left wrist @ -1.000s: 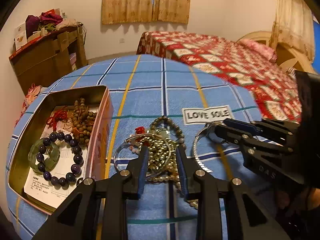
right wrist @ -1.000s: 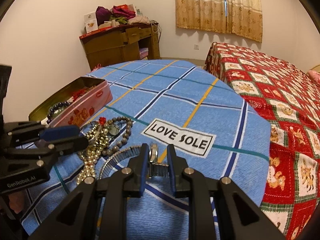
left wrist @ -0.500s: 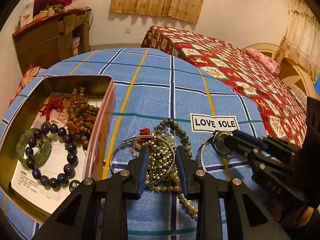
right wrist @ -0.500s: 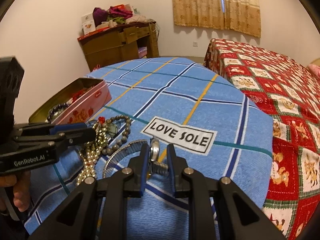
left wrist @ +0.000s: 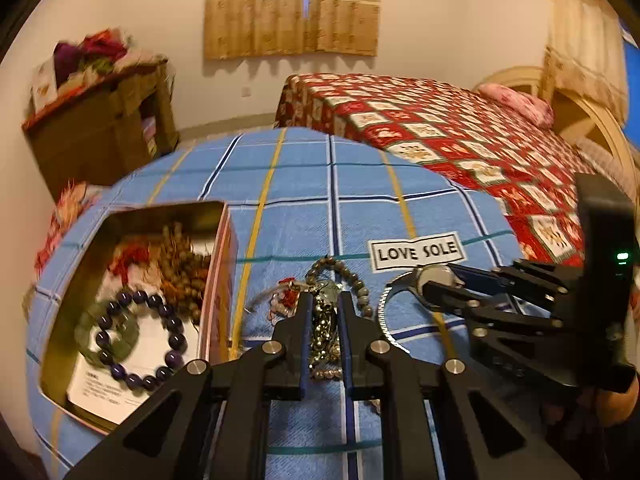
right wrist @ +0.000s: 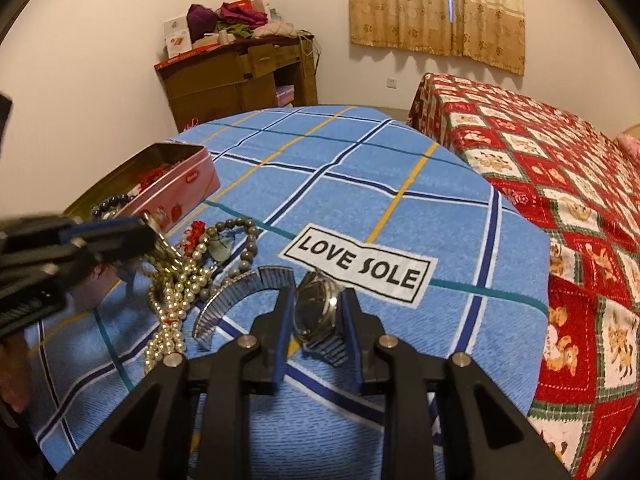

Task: Organize jewelry
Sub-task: 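Close the left gripper on the gold bead necklace in the metal bowl, then carry the gold necklace and the watch into the tin and open both grippers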

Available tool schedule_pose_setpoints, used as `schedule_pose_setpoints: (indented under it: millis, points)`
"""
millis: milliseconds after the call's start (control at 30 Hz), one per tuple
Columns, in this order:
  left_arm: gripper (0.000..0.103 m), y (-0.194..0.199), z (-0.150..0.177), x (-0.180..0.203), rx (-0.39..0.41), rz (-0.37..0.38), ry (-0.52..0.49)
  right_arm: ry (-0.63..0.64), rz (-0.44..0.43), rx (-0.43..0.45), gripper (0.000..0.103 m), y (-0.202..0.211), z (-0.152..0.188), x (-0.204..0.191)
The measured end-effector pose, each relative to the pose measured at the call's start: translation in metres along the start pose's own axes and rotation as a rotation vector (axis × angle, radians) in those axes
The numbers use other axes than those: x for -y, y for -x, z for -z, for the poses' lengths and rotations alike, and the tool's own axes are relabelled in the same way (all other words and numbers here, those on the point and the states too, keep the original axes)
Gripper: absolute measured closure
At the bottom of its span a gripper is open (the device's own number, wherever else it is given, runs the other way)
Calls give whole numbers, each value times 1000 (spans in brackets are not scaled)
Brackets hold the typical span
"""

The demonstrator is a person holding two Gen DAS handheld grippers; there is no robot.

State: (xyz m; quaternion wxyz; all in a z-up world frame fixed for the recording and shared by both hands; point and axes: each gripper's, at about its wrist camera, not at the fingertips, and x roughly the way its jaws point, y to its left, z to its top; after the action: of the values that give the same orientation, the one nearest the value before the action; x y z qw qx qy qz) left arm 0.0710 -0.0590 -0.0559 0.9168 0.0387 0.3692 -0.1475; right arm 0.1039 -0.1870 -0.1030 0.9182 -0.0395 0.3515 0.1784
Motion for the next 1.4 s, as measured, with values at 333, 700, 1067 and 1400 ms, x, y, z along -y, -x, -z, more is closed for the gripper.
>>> schedule_pose_setpoints:
  millis: [333, 700, 1067, 1400]
  points:
    - [99, 14, -10, -12, 51, 18, 25, 4, 0, -4, 74, 0, 1, 0]
    - [99, 39, -14, -14, 124, 27, 40, -13, -28, 31, 91, 7, 0, 2]
    - [99, 83, -46, -19, 241, 13, -1, -11, -57, 123, 91, 42, -22, -1]
    - [99, 110, -65, -42, 311, -51, -12, 42, -85, 203, 91, 63, -64, -15]
